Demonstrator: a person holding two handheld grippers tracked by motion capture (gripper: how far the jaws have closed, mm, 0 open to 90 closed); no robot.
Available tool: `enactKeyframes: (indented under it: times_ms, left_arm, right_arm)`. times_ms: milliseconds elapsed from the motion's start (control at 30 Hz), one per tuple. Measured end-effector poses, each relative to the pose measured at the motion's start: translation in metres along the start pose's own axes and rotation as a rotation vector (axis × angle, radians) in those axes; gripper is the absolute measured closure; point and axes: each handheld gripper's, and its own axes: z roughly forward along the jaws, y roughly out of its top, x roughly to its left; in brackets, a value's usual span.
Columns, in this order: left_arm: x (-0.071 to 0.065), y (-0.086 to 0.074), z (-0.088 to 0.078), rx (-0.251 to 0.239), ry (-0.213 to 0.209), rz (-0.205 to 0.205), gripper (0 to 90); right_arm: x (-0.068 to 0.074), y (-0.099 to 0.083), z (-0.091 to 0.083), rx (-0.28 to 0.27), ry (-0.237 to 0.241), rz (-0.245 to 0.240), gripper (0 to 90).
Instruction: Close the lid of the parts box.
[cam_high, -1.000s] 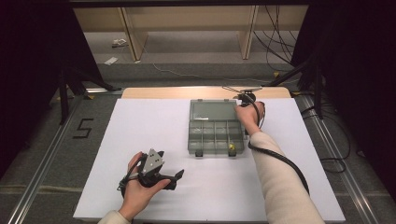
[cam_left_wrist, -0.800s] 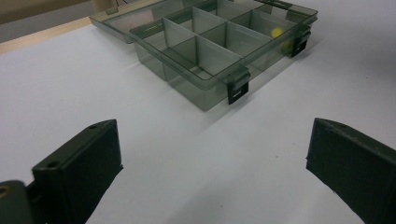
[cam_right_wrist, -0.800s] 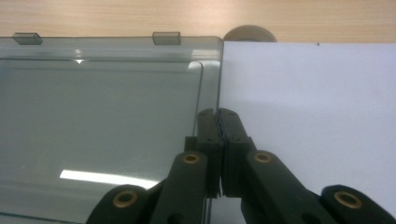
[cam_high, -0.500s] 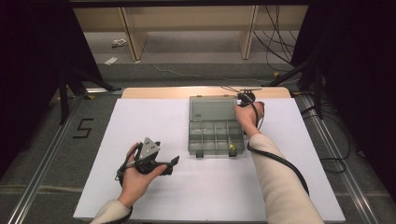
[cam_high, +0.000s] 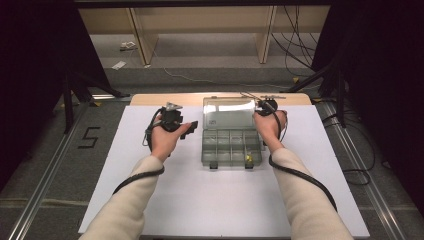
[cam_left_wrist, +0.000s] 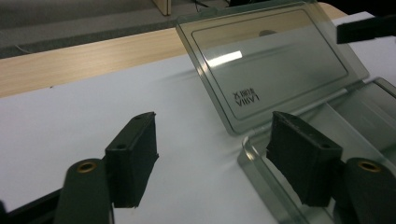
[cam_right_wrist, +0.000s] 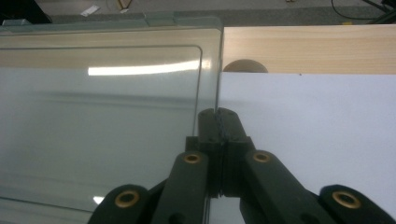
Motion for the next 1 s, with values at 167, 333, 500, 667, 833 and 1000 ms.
enactKeyframes:
  times_ms: [167, 333, 500, 667, 833, 1000]
  left_arm:
    - [0.003, 0.016, 0.029, 0.047, 0.014, -0.093, 44.8]
    - [-0.003, 0.023, 0.049, 0.104, 0.012, -0.106, 52.9]
    - [-0.007, 0.021, 0.064, 0.124, 0.0, -0.162, 62.7]
    - [-0.011, 0.019, 0.071, 0.13, 0.0, -0.186, 71.1]
    - [-0.014, 0.02, 0.071, 0.12, 0.018, -0.21, 79.5]
    - [-0.017, 0.021, 0.068, 0.1, 0.042, -0.207, 86.4]
  right_arm:
    - [-0.002, -0.004, -0.005, -0.03, 0.006, 0.006, 90.0]
    - [-0.002, -0.005, -0.009, -0.056, 0.014, -0.005, 90.0]
    - [-0.003, -0.007, -0.011, -0.077, 0.019, -0.002, 90.0]
    - [-0.003, -0.007, -0.015, -0.087, 0.026, -0.011, 90.0]
    - [-0.003, -0.008, -0.017, -0.09, 0.028, -0.016, 90.0]
    - [-0.006, -0.01, -0.018, -0.094, 0.03, -0.01, 90.0]
